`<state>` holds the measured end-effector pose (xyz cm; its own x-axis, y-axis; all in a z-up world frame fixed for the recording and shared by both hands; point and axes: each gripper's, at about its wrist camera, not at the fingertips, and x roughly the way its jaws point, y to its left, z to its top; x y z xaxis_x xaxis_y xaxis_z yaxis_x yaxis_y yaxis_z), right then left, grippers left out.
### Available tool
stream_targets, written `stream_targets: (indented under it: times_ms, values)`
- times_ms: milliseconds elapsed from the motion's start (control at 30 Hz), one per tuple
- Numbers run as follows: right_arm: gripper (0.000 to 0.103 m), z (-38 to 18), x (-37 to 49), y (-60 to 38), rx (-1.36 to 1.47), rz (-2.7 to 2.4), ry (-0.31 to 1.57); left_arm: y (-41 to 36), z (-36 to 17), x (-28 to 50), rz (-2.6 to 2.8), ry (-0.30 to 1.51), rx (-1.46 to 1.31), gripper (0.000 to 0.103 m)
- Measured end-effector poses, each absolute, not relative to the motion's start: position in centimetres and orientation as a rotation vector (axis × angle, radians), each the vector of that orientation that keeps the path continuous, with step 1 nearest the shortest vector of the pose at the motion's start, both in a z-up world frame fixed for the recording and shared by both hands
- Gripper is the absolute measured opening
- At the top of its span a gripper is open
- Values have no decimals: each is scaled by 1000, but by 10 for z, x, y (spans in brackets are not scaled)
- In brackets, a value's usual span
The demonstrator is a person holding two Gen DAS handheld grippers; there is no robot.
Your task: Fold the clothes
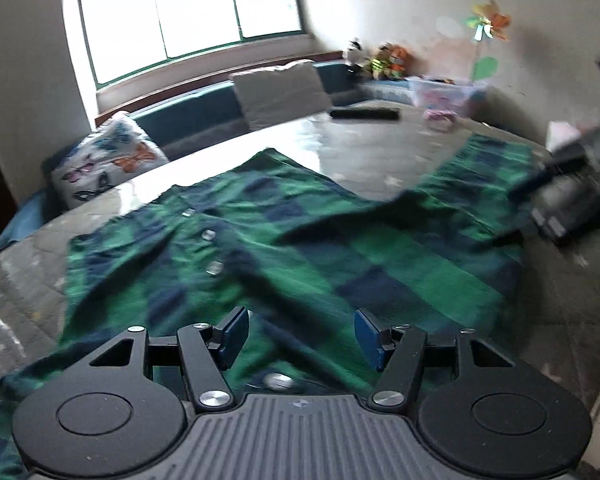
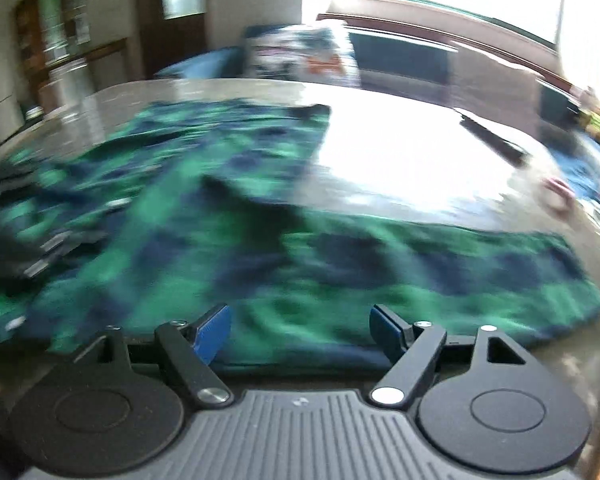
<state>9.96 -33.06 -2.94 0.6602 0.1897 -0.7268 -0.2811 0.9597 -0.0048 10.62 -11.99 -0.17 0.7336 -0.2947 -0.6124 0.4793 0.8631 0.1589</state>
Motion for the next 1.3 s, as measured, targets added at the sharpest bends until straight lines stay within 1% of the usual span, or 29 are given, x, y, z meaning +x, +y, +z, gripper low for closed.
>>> stream_targets:
  times_ms: [67, 167, 500, 633, 733, 833, 900, 933, 967, 1000, 1033, 1067, 1100, 1133, 1167, 1300]
  values:
    - [74, -33, 109, -347, -102, 209, 809, -125, -7, 102, -448, 624, 338, 62]
    - [71, -39, 122, -373, -94, 111, 814, -127, -12, 99, -458, 631, 360, 62]
    - [71, -50, 164, -446, -83, -225, 815, -125, -13, 99, -459, 637, 357, 65]
    - [74, -51, 178, -466, -59, -333, 820, -124, -11, 98, -457, 636, 353, 65]
    - [79, -53, 182, -478, -2, -350, 824, -121, -8, 97, -452, 629, 345, 66]
    - [79, -56, 185, -490, 70, -356, 822, -118, -4, 96, -443, 620, 339, 66]
    - [77, -58, 184, -497, 124, -350, 817, -116, -1, 96, -437, 614, 335, 67]
    - [73, -57, 181, -499, 145, -341, 813, -115, -1, 96, -434, 613, 334, 67]
    - [65, -56, 180, -499, 152, -336, 808, -114, 0, 96, -430, 612, 333, 67]
    - [60, -55, 178, -498, 147, -332, 802, -113, 0, 96, -427, 611, 332, 67]
    - [50, -54, 177, -497, 148, -324, 798, -113, 1, 97, -424, 610, 331, 67]
    - [37, -53, 175, -497, 149, -316, 793, -112, 1, 97, -420, 610, 331, 67]
    - [30, -52, 175, -497, 158, -305, 788, -111, 2, 97, -417, 609, 330, 67]
    - [14, -51, 174, -498, 167, -294, 783, -110, 2, 97, -413, 609, 329, 67]
    - [11, -50, 173, -498, 188, -279, 777, -109, 2, 97, -409, 608, 328, 67]
    - [7, -38, 163, -484, 185, -250, 736, -102, 4, 97, -393, 602, 319, 67]
